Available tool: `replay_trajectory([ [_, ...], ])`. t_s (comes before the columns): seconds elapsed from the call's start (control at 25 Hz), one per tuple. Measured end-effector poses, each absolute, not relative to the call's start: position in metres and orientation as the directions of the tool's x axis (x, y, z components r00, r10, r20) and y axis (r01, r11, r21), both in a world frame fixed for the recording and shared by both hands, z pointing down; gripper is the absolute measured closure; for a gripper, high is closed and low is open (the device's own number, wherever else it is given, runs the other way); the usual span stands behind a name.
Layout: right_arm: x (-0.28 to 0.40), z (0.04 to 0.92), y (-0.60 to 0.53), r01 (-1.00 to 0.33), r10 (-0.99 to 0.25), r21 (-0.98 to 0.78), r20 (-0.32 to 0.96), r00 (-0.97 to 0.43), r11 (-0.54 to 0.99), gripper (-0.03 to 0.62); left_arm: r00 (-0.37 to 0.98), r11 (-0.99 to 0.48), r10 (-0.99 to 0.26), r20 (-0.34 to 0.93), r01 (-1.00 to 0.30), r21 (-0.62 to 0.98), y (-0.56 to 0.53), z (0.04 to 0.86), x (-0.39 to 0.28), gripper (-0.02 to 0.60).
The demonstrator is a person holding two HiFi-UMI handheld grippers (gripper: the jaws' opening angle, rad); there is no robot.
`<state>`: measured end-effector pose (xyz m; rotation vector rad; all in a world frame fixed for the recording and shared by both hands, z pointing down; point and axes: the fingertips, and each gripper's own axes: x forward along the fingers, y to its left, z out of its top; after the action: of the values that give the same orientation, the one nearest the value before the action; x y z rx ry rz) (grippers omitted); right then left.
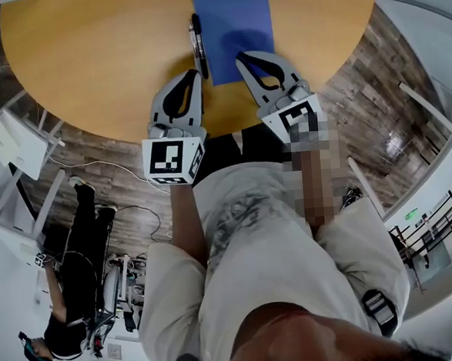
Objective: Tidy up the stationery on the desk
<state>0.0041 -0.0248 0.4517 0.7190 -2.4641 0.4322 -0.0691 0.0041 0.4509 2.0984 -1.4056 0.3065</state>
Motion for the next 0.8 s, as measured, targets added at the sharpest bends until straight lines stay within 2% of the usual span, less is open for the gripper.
replay_trajectory([
  [0.8, 0.026, 0.446, -0.005, -0.619, -0.455, -0.155, 0.546, -0.703, 0.77, 0.531, 0.446, -0.345, -0.773, 0.451, -0.892, 0.292, 0.01, 0.45, -0.066, 0.571],
])
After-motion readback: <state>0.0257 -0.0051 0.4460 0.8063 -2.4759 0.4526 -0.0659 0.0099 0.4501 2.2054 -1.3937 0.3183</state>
